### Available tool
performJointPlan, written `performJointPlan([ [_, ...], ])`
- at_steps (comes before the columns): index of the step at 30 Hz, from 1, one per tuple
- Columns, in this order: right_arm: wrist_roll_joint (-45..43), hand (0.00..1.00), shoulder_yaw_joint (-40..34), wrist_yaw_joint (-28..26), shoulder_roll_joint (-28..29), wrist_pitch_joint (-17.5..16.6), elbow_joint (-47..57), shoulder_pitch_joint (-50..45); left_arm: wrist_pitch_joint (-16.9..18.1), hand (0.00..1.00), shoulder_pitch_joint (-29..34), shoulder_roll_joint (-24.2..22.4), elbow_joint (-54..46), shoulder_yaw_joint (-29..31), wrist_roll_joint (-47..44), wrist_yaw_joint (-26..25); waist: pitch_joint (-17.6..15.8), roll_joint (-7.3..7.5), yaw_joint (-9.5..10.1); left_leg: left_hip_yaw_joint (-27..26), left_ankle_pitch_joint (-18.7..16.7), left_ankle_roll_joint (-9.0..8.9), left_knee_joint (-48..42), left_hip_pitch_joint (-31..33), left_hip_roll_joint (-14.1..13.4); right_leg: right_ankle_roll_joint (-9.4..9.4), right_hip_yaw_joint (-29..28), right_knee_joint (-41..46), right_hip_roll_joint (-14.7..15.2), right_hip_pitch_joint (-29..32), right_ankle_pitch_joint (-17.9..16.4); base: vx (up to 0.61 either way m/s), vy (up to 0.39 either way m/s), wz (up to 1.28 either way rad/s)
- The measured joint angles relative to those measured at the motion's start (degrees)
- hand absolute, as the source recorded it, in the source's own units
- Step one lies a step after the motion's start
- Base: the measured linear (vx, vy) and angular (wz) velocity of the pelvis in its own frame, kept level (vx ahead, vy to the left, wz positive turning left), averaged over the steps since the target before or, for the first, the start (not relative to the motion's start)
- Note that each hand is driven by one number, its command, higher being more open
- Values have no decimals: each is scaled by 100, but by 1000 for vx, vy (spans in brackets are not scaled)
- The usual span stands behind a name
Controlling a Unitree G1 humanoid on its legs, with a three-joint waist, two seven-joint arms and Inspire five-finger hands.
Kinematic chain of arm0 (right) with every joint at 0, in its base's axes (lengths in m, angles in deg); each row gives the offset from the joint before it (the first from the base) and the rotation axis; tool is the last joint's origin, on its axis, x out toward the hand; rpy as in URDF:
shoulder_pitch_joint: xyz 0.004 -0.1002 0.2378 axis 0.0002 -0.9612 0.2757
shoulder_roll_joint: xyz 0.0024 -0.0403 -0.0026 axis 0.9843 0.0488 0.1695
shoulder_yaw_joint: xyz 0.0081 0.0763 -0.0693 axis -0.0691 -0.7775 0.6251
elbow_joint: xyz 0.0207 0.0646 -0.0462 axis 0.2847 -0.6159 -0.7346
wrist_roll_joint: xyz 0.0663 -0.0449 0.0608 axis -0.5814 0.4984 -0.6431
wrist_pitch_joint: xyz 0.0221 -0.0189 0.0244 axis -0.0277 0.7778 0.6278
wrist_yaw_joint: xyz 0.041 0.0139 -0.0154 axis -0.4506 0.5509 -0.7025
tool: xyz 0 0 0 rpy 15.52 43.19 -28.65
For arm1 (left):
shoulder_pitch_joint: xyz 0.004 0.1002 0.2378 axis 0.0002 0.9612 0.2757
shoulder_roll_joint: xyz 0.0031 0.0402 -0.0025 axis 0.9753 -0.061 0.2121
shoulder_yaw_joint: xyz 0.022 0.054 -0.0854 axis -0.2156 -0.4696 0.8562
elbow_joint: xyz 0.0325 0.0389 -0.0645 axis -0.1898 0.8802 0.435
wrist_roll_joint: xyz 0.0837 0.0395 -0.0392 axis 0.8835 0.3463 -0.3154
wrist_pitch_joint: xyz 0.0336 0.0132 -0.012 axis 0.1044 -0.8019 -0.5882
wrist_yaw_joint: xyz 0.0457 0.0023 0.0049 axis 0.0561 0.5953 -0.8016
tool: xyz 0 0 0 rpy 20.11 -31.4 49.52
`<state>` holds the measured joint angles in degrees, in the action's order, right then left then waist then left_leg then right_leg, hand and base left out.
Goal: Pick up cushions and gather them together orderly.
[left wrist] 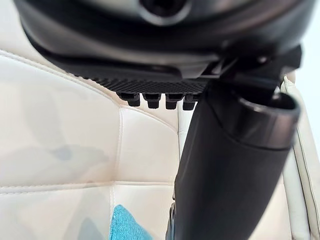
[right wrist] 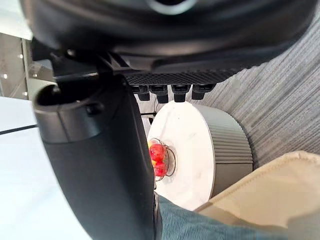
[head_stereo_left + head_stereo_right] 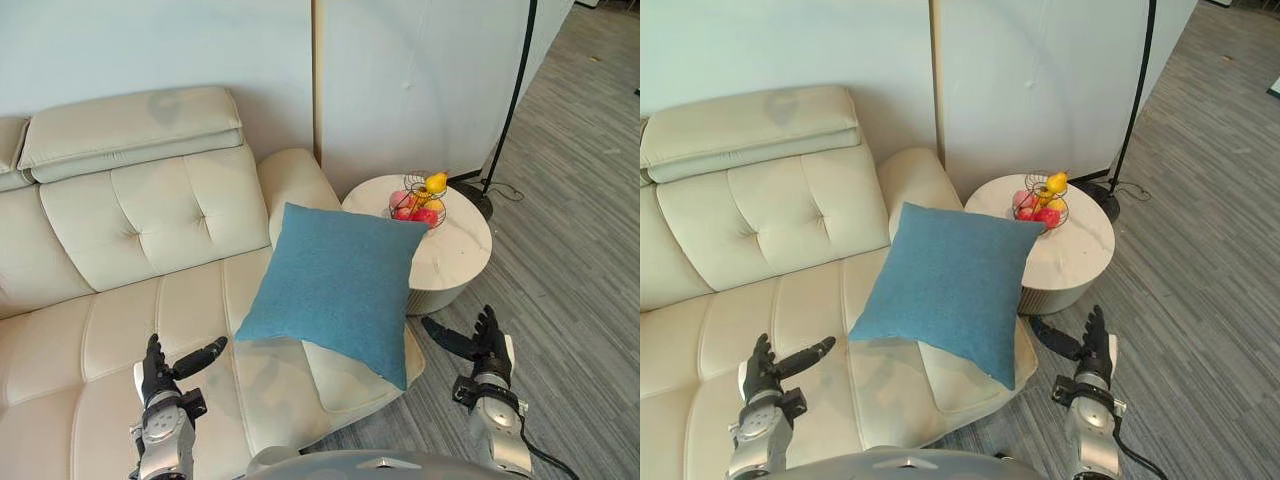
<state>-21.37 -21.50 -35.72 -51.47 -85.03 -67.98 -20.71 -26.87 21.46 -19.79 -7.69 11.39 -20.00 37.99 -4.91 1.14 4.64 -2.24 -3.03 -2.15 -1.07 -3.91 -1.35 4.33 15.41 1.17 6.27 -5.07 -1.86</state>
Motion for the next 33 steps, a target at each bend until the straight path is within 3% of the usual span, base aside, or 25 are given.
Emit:
performJointPlan([
  [8, 2, 100, 888, -114, -224, -1, -370, 523, 0, 100, -266, -28, 0, -1156, -1, -32, -71, -48, -42, 18, 83, 37, 16, 248, 7, -46, 4, -42, -16, 261, 118, 8, -2, 0],
  [13, 1, 100, 1312, -117, -212, 1, -523, 962, 28, 100, -781, -118, 0, -1650, -16, -84, -403, -41, -41, 54, 255, 60, -16, 680, 10, -91, 19, -41, -16, 660, 315, -86, 10, 4],
  [14, 1, 0, 1414, -102, -185, 0, -553, 1106, 50, 0, -908, -140, 0, -1819, -56, -100, -552, -32, -46, 91, 308, 74, -33, 792, 18, -97, 24, -42, -9, 756, 375, -131, 19, 7],
  [21, -10, 0, 1904, 114, -157, -20, -671, 1813, 58, 0, -1627, -262, -19, -2364, -184, -265, -991, -15, -69, 133, 339, 89, -373, 1687, -6, -204, 10, -41, -27, 1449, 617, -144, 11, 3],
  [24, -187, 0, 1894, 265, -215, -133, -660, 1937, 58, 0, -1727, -226, -211, -2364, -291, -438, -1153, -49, -76, 125, 381, 59, -378, 1758, -27, -221, 15, -42, -47, 1517, 633, -63, -12, 0],
  [33, -392, 0, 1951, 302, -406, -190, -303, 1901, 81, 0, -1718, -5, -887, -2421, -465, -520, -1159, -56, -81, 112, 471, 54, -321, 1832, 2, -232, 2, -135, -33, 1583, 644, 26, 16, 3],
])
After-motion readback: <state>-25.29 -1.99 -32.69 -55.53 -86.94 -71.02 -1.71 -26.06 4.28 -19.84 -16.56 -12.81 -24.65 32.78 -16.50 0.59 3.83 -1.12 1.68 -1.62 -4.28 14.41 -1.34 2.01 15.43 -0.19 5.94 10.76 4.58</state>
